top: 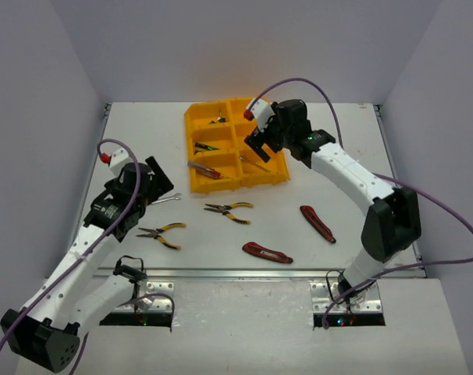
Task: Sort the tools into containers
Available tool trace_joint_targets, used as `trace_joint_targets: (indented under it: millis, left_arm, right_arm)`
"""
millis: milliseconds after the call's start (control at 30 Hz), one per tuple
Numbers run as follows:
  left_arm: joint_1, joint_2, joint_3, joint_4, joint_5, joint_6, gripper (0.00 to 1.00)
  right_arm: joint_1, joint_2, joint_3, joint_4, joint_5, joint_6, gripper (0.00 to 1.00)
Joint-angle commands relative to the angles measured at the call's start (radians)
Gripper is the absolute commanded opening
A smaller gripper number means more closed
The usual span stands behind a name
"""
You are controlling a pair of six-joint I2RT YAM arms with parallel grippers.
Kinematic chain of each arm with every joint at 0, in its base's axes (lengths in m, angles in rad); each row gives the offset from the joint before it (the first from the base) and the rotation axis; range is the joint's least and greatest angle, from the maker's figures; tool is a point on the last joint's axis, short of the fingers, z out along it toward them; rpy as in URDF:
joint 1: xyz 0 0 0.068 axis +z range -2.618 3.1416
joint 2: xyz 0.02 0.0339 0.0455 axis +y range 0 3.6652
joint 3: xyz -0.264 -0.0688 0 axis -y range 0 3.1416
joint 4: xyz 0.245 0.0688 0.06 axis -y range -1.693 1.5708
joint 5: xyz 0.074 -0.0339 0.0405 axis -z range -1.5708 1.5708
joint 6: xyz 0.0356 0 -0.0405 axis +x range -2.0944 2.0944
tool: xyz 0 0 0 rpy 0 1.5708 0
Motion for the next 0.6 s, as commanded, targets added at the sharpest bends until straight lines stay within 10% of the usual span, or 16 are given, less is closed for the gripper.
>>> trace_joint_targets:
  millis: [0, 233, 567]
  left_arm:
    - [0.036, 0.195, 0.076, -0.092, -0.046, -0.327, 1.0]
    - [0.132, 0.563, 0.326, -0.477, -0.087, -0.663, 1.0]
    - [0.222, 0.689, 0.314, -0.313, 0.094, -0.828, 0.95]
  right_arm:
    - [0.004, -0.162, -0.025, -0.034, 0.1, 0.442, 0.99]
    - [0.003, -0.432, -0.287, -0.091, -0.096, 0.782, 0.99]
    - [0.002, -0.613, -0.522, -0.092, 0.02, 0.85, 0.99]
